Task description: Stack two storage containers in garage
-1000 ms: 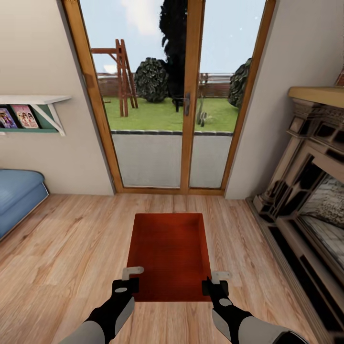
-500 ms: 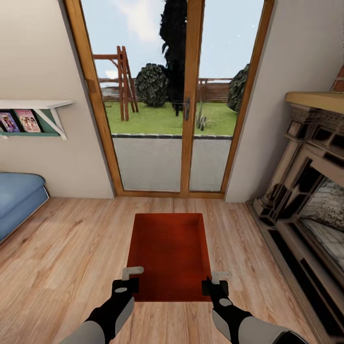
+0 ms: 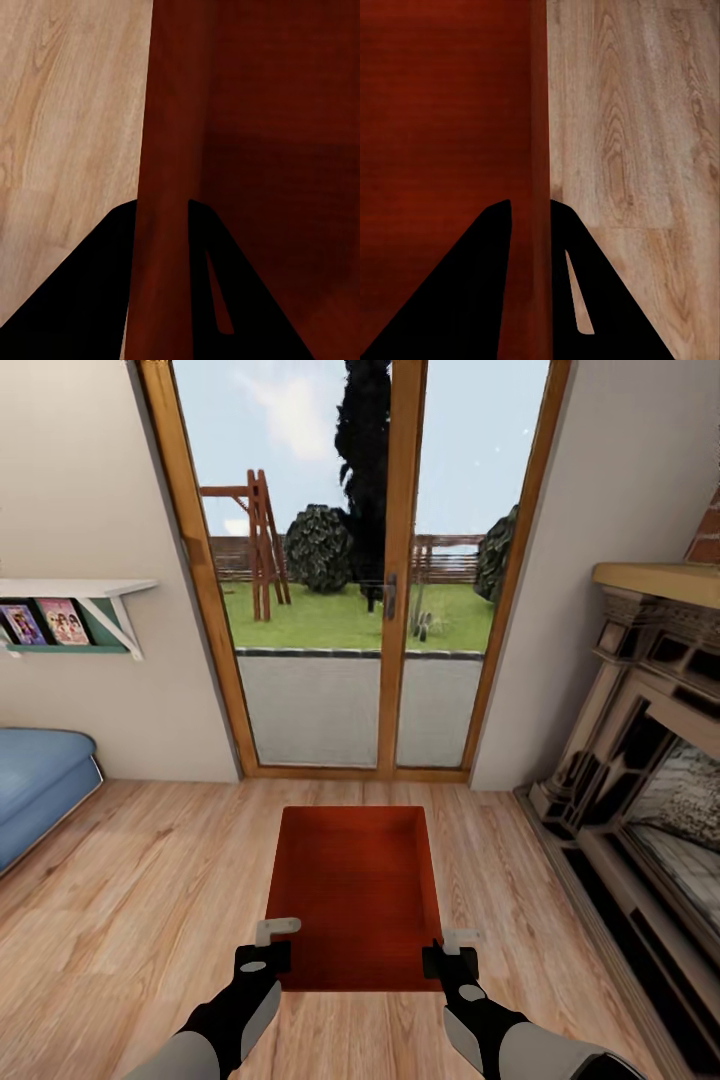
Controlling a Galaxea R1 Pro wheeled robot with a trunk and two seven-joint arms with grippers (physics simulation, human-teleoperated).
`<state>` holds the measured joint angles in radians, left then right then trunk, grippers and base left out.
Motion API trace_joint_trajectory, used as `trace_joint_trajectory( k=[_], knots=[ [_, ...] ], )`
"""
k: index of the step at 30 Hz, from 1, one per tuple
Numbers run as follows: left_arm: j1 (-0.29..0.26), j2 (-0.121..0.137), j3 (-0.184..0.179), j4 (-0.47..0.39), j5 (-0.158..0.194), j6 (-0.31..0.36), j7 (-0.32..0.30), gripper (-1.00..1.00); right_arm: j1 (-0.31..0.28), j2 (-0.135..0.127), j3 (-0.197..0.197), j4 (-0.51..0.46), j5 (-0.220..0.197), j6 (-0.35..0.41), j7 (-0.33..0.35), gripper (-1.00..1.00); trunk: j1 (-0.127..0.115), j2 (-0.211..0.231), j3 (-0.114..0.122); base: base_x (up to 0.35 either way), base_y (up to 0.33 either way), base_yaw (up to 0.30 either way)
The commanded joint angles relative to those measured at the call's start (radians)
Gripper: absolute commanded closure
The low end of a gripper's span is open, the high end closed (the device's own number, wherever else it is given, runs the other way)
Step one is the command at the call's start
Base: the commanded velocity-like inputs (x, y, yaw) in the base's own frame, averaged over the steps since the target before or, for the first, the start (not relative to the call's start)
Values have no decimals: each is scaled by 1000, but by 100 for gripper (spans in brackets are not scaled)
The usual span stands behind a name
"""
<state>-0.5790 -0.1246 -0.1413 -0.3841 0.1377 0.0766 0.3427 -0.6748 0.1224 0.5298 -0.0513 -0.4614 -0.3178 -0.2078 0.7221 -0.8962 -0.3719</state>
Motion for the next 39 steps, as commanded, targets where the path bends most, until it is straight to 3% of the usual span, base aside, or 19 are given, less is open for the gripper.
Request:
trace_joint_trajectory(
  k=[1,39],
  knots=[
    [-1,0,6,-10,-8,6,10,100,0,0,-17,2,-14,-1,1,100,0,-1,0,0,0,0],
    [-1,1,6,-10,-8,8,10,100,0,0,-17,2,-14,-1,1,100,0,-1,62,0,0,0]
  ],
)
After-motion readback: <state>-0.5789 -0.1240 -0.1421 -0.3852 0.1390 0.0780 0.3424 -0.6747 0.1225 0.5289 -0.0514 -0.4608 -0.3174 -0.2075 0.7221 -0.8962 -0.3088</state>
